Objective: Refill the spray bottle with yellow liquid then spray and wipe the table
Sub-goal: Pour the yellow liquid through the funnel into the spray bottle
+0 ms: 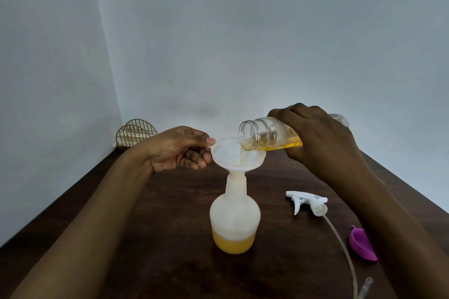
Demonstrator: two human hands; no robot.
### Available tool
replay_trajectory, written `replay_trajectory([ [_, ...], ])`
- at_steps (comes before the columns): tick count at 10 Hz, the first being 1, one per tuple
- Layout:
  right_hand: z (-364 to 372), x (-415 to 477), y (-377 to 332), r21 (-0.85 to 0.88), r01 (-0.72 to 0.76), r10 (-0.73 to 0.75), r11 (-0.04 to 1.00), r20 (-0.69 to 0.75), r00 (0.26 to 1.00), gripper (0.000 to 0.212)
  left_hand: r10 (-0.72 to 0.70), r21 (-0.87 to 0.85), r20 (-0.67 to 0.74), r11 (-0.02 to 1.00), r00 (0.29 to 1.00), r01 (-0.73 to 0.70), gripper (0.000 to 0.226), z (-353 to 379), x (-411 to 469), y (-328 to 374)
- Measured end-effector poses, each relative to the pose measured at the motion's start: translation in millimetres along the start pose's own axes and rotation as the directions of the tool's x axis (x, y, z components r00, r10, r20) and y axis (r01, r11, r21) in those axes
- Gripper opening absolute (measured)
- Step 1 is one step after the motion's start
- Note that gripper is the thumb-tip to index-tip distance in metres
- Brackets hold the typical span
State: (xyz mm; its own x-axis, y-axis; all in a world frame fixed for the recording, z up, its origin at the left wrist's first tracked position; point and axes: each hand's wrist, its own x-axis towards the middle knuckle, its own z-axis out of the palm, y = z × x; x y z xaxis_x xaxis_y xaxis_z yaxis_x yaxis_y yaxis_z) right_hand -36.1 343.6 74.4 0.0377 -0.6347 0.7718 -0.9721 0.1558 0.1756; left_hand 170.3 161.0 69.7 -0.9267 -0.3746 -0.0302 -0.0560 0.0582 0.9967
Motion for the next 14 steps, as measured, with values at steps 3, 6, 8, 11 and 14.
replay_trajectory([
  [3,-0.1,0.9,-0.3,0.002,0.008,-0.008,1.0,-0.003,1.0,0.062,-0.001,0.003,0.003,1.0,1.0,0.001,0.04,-0.4,0.3,0.4],
  [6,-1.0,1.0,-1.1,0.007,0.009,-0.009,1.0,-0.001,1.0,0.062,0.0,0.0,0.006,1.0,1.0,0.0,0.04,-0.5,0.2,0.9],
  [8,-1.1,1.5,-0.2,0.003,0.01,-0.01,1.0,-0.009,1.0,0.062,0.004,0.005,0.007,1.0,1.0,-0.004,0.04,-0.2,0.3,1.1],
  [11,-0.8,0.9,-0.8,0.007,0.015,-0.015,1.0,-0.019,1.0,0.061,0.002,0.007,0.011,1.0,1.0,-0.003,0.037,-0.2,-0.2,0.8],
  [14,-0.2,0.6,-1.3,-0.002,0.015,-0.015,1.0,-0.018,1.0,0.062,0.002,0.01,0.005,1.0,1.0,-0.002,0.04,-0.2,-0.1,0.4],
])
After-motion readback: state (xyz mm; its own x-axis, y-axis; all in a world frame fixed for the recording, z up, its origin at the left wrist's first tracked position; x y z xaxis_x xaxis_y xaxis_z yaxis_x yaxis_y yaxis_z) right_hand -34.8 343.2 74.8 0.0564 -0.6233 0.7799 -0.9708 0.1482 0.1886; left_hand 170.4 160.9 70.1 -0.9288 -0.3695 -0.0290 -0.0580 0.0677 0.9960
